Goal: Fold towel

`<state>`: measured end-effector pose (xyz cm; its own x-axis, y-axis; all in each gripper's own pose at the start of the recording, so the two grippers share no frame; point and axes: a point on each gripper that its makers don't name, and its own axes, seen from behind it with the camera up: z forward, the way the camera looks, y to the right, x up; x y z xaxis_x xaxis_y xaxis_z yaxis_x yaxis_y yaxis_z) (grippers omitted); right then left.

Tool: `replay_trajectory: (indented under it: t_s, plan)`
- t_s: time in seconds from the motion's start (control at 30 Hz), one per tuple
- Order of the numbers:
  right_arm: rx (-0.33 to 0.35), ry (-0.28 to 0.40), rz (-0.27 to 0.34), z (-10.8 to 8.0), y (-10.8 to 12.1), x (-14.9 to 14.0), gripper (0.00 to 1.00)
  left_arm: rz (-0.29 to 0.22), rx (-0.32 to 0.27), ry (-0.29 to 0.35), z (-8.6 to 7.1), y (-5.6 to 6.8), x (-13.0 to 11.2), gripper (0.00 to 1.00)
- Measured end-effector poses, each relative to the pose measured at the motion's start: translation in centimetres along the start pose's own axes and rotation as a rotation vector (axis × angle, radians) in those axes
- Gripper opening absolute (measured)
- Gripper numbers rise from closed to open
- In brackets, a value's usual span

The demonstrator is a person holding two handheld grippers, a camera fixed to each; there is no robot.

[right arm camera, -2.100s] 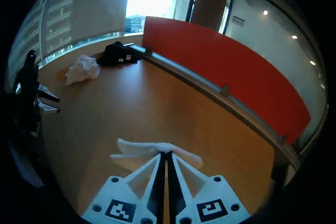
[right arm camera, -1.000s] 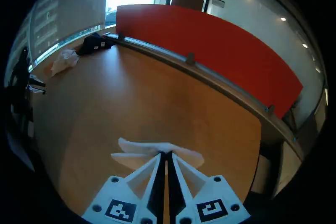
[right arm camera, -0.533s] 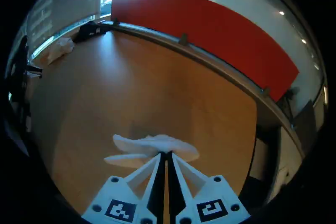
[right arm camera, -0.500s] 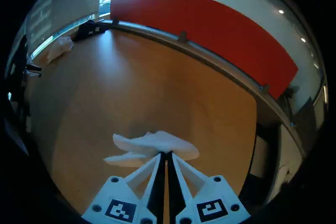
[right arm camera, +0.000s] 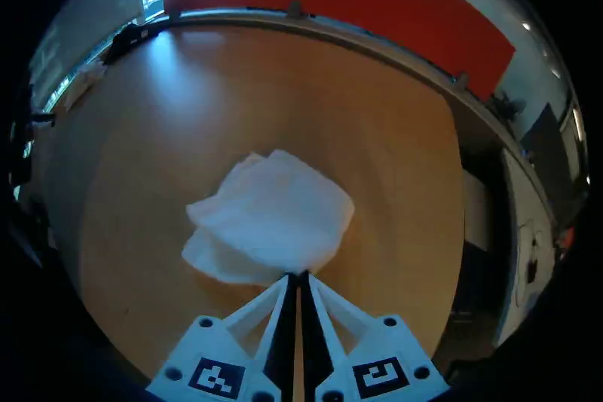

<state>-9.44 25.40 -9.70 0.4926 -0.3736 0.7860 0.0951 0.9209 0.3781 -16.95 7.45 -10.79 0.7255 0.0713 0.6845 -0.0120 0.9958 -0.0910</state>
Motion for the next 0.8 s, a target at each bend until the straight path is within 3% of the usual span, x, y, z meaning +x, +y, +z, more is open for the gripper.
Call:
replay_trajectory:
  t_s: [0.4, 0.8]
  plan:
    - [-0.021, -0.104, 0.023, 1.5, 0.4, -5.0, 0.03, 0.005, 0.007, -0.004, -0.4, -0.3, -0.6, 0.8]
    - [-0.056, -0.159, 0.023, 2.7, 0.9, -7.0, 0.05, 0.01, 0.011, -0.011, -0.6, -0.4, -1.1, 0.8]
